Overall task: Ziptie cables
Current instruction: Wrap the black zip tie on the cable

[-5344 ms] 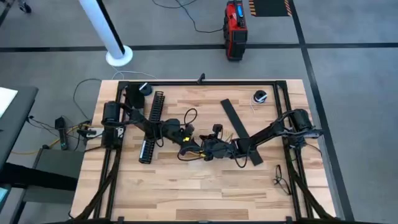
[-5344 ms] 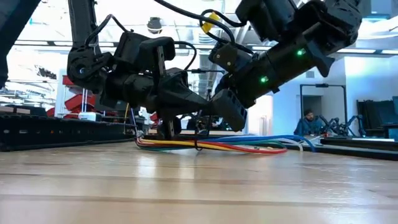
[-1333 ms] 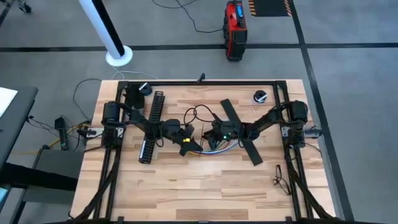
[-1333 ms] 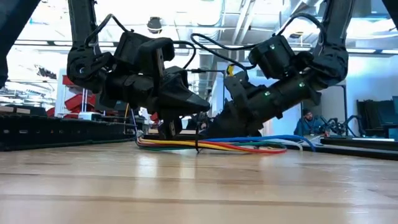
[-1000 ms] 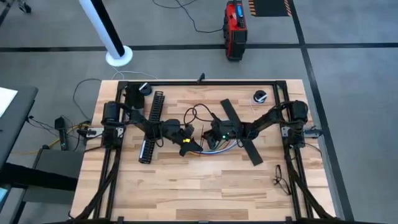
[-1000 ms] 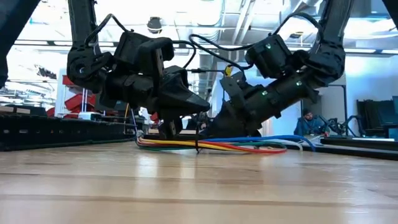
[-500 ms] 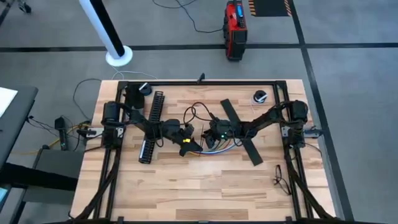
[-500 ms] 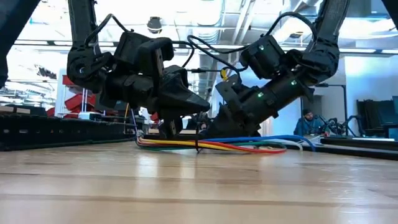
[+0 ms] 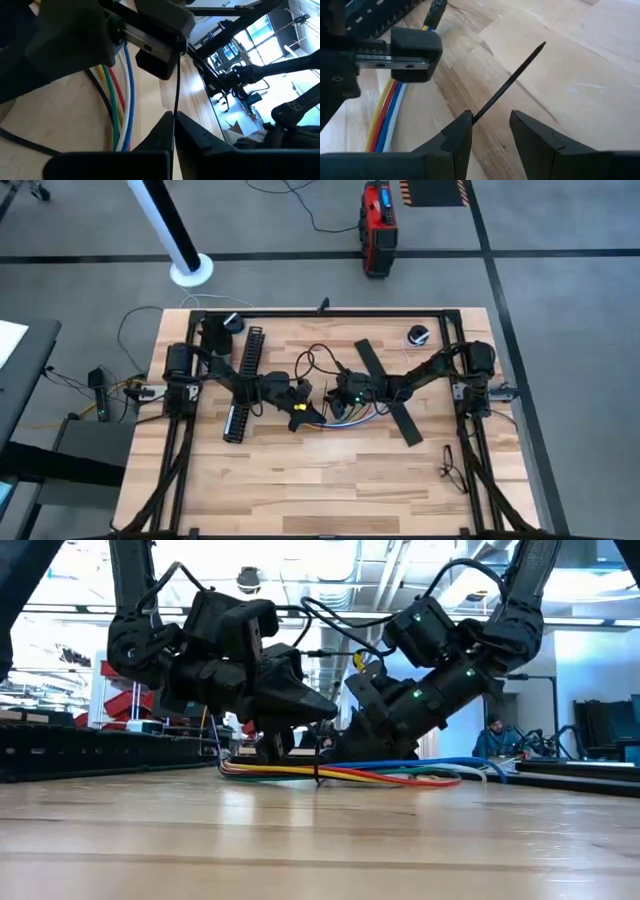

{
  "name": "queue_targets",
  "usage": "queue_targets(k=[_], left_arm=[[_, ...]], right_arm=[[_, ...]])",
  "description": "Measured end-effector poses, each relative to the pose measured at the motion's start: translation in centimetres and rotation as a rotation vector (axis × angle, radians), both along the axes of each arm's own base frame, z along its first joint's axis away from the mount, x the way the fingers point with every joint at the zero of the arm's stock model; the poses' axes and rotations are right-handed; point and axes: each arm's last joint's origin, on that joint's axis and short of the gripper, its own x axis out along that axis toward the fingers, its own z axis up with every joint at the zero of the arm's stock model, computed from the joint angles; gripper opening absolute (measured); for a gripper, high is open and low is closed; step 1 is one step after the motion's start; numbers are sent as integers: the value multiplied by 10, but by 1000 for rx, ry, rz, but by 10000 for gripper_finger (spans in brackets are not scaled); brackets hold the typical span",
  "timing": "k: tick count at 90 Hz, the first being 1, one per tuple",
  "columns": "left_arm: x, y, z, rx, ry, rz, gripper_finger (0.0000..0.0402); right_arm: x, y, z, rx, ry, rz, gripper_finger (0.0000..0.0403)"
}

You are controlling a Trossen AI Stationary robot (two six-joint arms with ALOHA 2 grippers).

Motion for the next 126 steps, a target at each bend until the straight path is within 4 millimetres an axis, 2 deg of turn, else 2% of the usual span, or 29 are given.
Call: queue_targets(k=[32,75,89,108,126], left_arm=[[0,1,0,12,-7,-6,0],[0,0,3,16,-40,-41,0],[0,0,3,13,-45,-41,0],[0,0,4,9,-48,-42,0],[0,0,4,3,-45,-41,0]], right_arm=[[2,5,3,10,-45,41,174],[7,5,9,69,-142,46,167],[7,2,9,45,-140,25,129],[6,1,8,-22,-122,8,14],[8,6,11,-84,-151,39,2]])
